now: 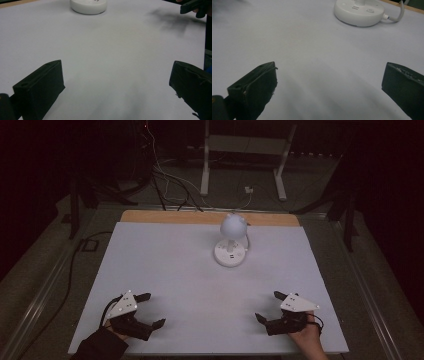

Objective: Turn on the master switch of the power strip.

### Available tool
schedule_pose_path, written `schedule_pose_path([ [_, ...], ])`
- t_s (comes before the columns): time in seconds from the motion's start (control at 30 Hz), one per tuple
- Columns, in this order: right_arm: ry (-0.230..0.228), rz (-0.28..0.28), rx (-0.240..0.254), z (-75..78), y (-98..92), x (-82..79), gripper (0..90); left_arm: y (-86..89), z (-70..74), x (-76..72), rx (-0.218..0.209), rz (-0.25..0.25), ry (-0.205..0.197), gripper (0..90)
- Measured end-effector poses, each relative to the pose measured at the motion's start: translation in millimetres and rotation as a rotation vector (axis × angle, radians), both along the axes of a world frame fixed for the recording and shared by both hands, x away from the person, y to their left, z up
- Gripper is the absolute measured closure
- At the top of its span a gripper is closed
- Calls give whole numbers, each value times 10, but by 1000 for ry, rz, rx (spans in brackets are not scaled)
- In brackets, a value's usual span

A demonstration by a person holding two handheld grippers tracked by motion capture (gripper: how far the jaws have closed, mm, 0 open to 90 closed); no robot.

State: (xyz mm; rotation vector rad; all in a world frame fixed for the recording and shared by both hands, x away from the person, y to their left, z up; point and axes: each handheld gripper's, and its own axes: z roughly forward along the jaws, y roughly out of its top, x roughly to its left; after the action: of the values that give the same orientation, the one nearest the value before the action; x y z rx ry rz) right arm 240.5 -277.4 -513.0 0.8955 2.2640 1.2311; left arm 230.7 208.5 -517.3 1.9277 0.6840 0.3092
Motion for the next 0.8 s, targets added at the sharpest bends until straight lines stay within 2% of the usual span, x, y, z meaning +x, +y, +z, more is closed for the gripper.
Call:
schedule_pose_path([
  [0.27,12,-6,8,32,9,-11,0,-4,2,-8,9,-1,0,1],
  [0.43,55,4,-6,35,37,-11,0,6,9,-11,0,-1,-5,1],
  [0.57,71,10,-14,64,70,-25,0,15,11,-12,-16,-10,-11,1],
  [0.8,108,41,-12,131,137,-59,0,14,9,-13,-20,-16,-16,1],
])
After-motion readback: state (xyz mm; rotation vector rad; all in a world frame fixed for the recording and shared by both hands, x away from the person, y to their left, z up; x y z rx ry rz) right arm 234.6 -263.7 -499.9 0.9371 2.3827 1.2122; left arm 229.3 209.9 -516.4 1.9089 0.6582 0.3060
